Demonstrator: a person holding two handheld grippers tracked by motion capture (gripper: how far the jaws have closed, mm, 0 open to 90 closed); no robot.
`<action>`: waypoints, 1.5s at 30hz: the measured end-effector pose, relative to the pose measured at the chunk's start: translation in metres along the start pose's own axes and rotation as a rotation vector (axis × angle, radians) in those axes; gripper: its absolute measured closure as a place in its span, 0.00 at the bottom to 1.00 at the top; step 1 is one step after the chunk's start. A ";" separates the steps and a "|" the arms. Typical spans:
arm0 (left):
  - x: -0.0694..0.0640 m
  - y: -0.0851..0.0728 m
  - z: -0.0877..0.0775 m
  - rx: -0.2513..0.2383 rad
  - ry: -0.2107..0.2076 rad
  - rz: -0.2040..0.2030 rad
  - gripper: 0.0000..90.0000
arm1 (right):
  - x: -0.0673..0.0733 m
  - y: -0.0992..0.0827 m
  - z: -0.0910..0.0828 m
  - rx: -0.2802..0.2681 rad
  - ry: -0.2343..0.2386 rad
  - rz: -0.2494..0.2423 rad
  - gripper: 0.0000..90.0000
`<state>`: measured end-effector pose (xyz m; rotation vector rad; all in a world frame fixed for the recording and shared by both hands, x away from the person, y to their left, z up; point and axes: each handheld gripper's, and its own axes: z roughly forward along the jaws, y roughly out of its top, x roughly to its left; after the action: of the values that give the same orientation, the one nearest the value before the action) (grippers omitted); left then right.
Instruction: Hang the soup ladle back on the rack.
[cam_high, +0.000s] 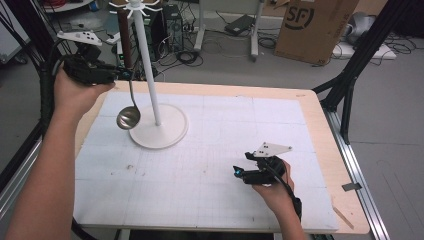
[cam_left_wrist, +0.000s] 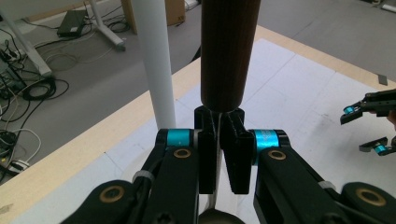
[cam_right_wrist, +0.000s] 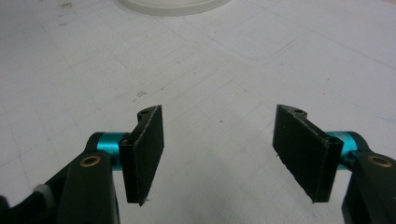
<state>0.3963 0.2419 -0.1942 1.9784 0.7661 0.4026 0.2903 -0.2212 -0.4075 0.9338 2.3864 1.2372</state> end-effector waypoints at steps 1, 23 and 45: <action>0.000 0.001 0.001 0.004 0.002 0.001 0.94 | 0.000 0.000 0.000 -0.001 -0.001 -0.001 0.37; 0.014 0.005 0.017 0.004 0.063 -0.045 0.81 | -0.003 -0.002 -0.002 -0.005 0.004 0.011 0.37; -0.001 -0.035 0.004 -0.058 0.043 -0.023 0.43 | -0.002 -0.001 -0.003 -0.005 -0.001 0.003 0.37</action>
<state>0.3856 0.2507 -0.2267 1.9102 0.7954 0.4501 0.2895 -0.2246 -0.4065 0.9360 2.3806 1.2432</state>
